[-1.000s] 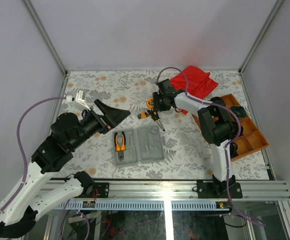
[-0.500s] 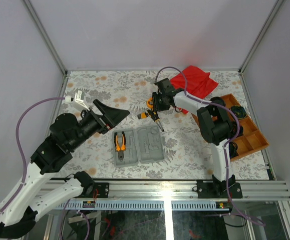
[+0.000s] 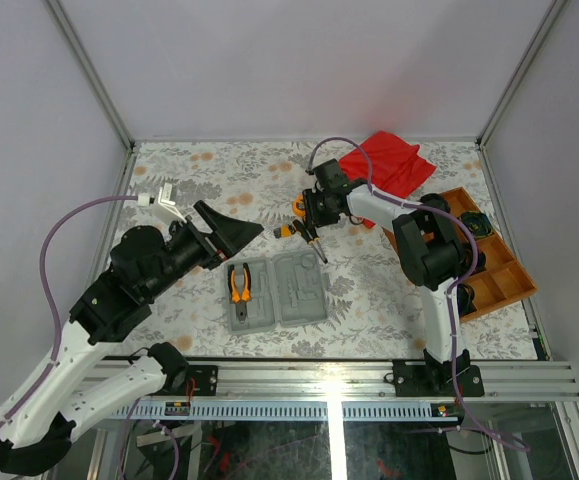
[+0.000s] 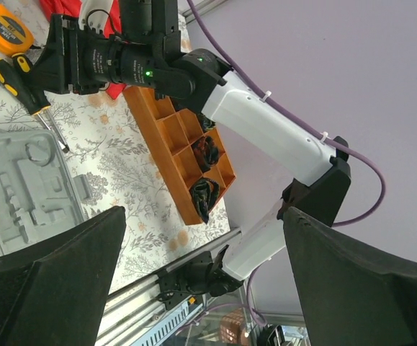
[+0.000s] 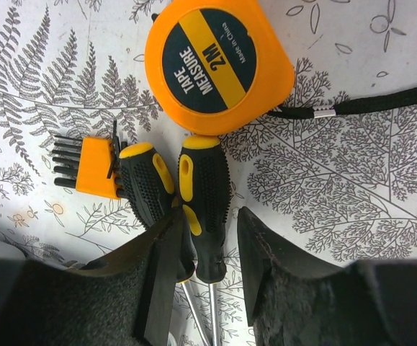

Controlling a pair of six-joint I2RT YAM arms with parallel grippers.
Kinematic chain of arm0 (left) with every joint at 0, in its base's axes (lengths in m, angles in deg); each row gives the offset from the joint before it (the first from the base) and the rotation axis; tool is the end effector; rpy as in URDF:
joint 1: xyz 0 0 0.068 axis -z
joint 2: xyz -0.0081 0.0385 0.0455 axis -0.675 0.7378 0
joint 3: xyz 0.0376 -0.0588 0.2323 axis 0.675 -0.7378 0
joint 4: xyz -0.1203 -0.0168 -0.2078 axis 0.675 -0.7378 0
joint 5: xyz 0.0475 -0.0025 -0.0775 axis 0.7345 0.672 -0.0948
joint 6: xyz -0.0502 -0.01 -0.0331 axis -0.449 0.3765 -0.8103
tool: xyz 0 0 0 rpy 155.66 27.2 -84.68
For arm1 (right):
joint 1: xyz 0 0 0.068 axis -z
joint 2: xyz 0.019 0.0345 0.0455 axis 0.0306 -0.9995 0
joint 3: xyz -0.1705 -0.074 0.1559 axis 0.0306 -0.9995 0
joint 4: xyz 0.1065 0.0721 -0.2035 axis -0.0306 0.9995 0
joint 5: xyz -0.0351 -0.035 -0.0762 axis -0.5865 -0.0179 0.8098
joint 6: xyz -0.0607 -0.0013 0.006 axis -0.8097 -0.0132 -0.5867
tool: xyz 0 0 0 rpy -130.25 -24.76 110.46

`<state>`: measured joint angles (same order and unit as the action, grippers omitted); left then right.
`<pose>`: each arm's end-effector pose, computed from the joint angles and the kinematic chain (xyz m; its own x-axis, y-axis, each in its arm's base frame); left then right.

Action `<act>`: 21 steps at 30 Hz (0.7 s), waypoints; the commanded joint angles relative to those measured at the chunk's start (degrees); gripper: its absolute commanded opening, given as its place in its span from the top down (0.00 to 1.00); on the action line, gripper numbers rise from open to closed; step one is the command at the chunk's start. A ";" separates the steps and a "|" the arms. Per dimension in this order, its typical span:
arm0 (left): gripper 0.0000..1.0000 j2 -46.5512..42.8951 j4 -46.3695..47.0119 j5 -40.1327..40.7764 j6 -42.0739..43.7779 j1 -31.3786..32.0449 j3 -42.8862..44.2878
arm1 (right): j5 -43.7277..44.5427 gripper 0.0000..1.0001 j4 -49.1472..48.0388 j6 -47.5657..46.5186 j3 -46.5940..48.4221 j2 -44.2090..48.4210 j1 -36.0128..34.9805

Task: Sort the tools into containers
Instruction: Pick up the screwdriver from the center of the board.

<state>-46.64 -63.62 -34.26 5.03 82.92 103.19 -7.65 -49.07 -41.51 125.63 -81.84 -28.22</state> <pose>0.1163 -0.0978 0.3746 -0.5906 -0.5799 -0.5612 0.2571 0.5240 -0.8120 0.3811 0.2275 0.1420 -0.8181 -0.1222 -0.5619 -0.3386 0.8921 0.2990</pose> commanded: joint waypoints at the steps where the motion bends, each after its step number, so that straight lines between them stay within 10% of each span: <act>1: 0.11 0.14 2.48 -1.08 1.07 0.25 -0.76 | -2.08 0.57 0.85 -1.00 0.05 1.53 0.06; 21: 0.11 -1.52 -6.12 -1.07 3.81 0.27 -3.29 | 8.82 0.76 -0.57 -1.02 -9.11 12.80 0.05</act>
<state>-46.79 -67.32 -34.69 7.15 82.92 101.05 -3.79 -48.72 -41.75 120.08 -77.95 -28.44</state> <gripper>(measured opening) 0.893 0.313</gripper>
